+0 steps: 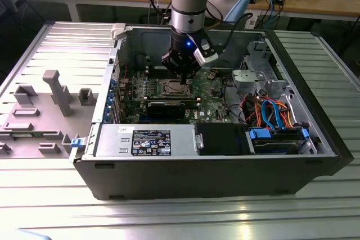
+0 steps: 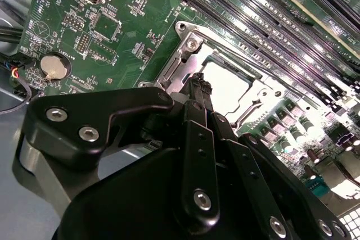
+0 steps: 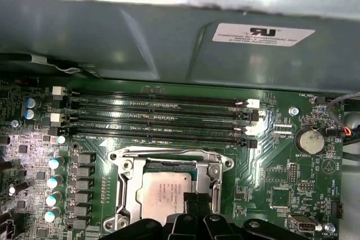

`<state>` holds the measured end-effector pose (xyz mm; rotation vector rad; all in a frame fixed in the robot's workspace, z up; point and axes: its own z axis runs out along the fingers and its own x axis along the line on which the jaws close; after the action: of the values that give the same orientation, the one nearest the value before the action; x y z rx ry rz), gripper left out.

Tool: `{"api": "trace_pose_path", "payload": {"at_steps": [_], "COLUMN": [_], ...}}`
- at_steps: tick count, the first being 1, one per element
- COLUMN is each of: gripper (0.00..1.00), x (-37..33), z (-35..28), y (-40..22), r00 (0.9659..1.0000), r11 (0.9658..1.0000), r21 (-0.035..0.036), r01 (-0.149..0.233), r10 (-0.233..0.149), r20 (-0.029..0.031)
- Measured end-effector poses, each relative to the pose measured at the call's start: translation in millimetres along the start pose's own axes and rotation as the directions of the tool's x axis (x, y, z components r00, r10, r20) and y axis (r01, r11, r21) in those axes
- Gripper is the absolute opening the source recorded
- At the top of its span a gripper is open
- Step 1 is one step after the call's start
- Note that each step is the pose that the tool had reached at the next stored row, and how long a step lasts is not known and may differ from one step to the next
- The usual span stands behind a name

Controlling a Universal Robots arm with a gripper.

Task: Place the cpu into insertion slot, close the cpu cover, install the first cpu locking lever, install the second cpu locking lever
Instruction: 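Install the second cpu locking lever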

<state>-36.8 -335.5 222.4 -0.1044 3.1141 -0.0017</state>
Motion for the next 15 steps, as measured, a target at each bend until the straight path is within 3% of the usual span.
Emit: {"api": "trace_pose_path", "payload": {"at_steps": [11, 15], "gripper": [0.11, 0.11], "x": [0.0, -0.3], "z": [-0.6, -10.9], "y": [-0.3, -0.2], "r00": [1.0, 1.0], "r11": [1.0, 1.0], "r21": [0.0003, 0.0], "r01": [0.0, 0.0], "r10": [0.0, 0.0], "r20": [-0.0002, 0.0]}}
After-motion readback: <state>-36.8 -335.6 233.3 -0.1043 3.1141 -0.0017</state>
